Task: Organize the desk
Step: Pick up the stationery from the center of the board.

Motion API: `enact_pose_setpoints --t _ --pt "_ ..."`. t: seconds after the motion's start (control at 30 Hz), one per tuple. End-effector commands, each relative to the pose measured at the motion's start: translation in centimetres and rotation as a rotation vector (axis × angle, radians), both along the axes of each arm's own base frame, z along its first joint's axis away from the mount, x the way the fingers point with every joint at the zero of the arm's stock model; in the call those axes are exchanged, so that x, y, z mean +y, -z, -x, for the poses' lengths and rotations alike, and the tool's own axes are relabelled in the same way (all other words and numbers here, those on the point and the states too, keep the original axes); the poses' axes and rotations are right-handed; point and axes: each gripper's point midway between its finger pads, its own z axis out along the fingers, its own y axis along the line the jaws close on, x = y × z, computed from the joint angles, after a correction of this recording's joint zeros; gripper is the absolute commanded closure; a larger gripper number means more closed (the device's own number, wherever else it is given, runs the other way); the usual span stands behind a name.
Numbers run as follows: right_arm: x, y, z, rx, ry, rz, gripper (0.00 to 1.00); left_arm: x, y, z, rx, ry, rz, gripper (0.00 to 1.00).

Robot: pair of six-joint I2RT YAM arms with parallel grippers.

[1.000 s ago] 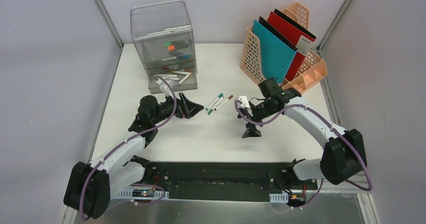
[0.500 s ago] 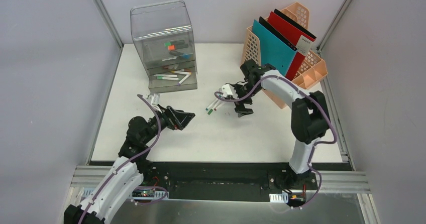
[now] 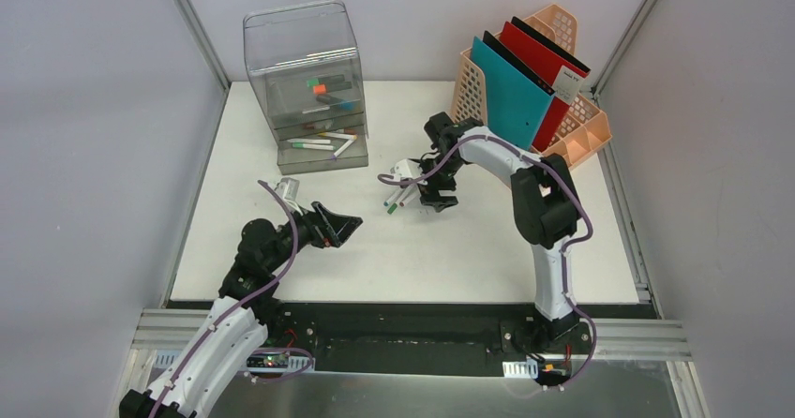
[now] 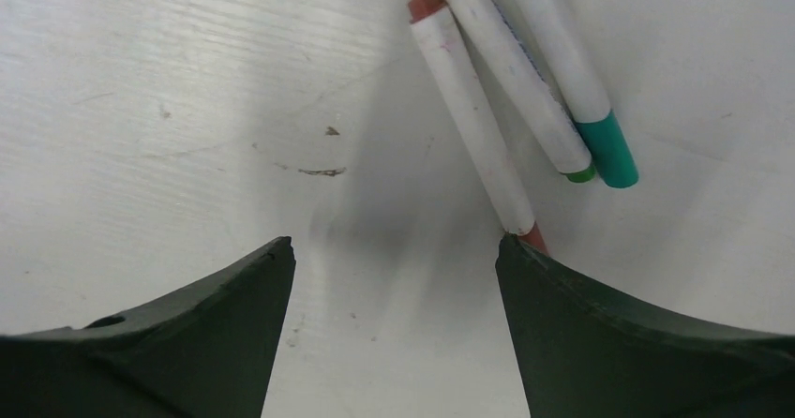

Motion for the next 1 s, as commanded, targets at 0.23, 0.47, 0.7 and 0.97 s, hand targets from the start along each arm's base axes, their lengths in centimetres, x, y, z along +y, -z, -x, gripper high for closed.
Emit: enact_pose_setpoints --t 0.23,0.47,0.7,0.97 --pt "1.2 -1.7 -2.2 -0.085 -0.017 -0.026 0.21 0.2 0.0 0.0 0.007 -0.020 0.001 0.01" --pt "2.6 -1.2 -4.4 -0.154 0.006 -0.028 0.24 0.1 0.2 -0.1 0.020 -0.017 0.007 0.01" --pt "2.4 -0.2 -4.7 -0.134 0.012 0.025 0.39 0.0 0.6 0.2 0.037 -0.007 0.018 0.01" --pt "1.3 1.0 -3.6 -0.111 -0.006 0.097 0.54 -0.1 0.5 0.3 0.036 -0.002 0.024 0.01"
